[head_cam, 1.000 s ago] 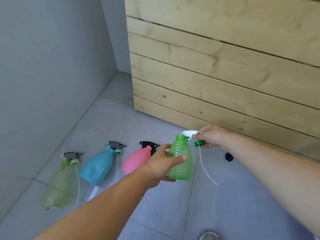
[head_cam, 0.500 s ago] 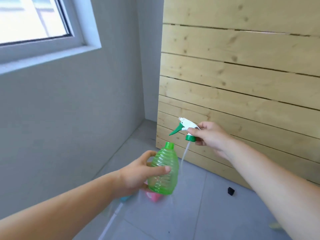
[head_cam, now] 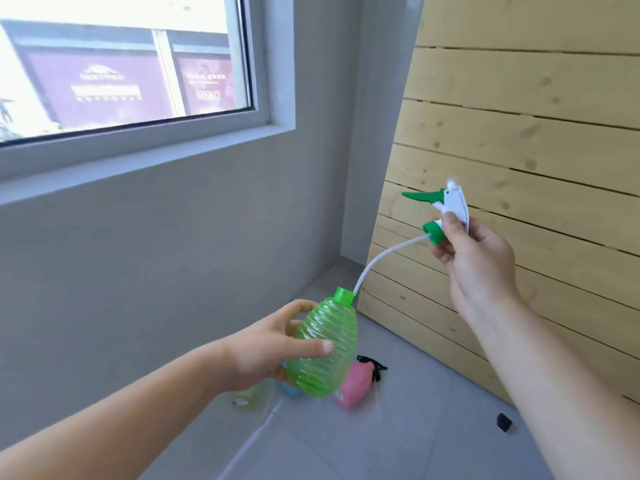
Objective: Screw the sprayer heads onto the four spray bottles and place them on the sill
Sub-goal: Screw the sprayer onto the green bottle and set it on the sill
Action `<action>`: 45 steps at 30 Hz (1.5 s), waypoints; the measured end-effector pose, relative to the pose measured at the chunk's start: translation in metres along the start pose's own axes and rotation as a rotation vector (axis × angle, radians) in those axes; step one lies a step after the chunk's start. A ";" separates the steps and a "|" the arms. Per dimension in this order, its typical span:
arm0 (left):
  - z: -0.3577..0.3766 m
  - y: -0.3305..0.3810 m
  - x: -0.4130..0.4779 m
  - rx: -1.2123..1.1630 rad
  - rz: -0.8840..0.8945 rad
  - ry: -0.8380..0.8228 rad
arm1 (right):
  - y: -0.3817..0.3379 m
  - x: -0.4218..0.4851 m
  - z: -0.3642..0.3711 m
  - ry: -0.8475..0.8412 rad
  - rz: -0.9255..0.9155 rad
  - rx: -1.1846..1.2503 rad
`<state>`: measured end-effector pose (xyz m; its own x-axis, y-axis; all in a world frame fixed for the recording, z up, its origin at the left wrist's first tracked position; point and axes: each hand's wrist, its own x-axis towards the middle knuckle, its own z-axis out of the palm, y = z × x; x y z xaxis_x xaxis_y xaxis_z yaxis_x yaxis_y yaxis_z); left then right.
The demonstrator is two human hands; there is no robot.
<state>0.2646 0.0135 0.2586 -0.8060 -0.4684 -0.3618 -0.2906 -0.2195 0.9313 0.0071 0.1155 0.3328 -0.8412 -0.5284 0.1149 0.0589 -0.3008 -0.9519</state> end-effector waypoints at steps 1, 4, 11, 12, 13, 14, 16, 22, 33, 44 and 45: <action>-0.001 -0.001 -0.001 0.016 -0.005 0.004 | 0.000 -0.001 0.001 0.010 -0.009 0.011; -0.001 -0.002 -0.001 0.056 -0.015 0.008 | 0.001 -0.001 0.003 0.024 -0.018 0.009; 0.002 0.001 0.005 0.069 -0.015 -0.002 | 0.014 -0.008 0.003 -0.203 0.094 -0.093; 0.004 0.001 0.007 0.076 -0.015 -0.001 | 0.018 -0.011 0.004 -0.283 0.130 -0.122; 0.006 0.001 0.009 0.082 -0.013 0.000 | 0.021 -0.014 0.005 -0.366 0.166 -0.151; 0.009 0.001 0.011 0.087 -0.006 -0.001 | 0.025 -0.018 0.006 -0.444 0.192 -0.182; 0.012 0.001 0.015 0.096 0.001 -0.013 | 0.031 -0.024 0.007 -0.549 0.212 -0.238; 0.015 0.001 0.017 0.101 -0.019 -0.031 | 0.041 -0.022 0.005 -0.668 0.228 -0.296; 0.016 0.003 0.015 0.027 -0.032 -0.054 | 0.044 -0.015 -0.002 -0.842 0.198 -0.331; 0.016 0.007 0.009 -0.131 -0.055 -0.166 | 0.041 -0.009 -0.006 -0.932 0.237 -0.208; 0.016 0.008 0.008 -0.135 -0.049 -0.170 | 0.041 -0.009 -0.005 -0.930 0.228 -0.203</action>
<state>0.2474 0.0221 0.2634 -0.8714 -0.3053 -0.3839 -0.2693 -0.3565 0.8947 0.0145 0.1126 0.2914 -0.0563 -0.9983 0.0174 0.0012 -0.0175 -0.9998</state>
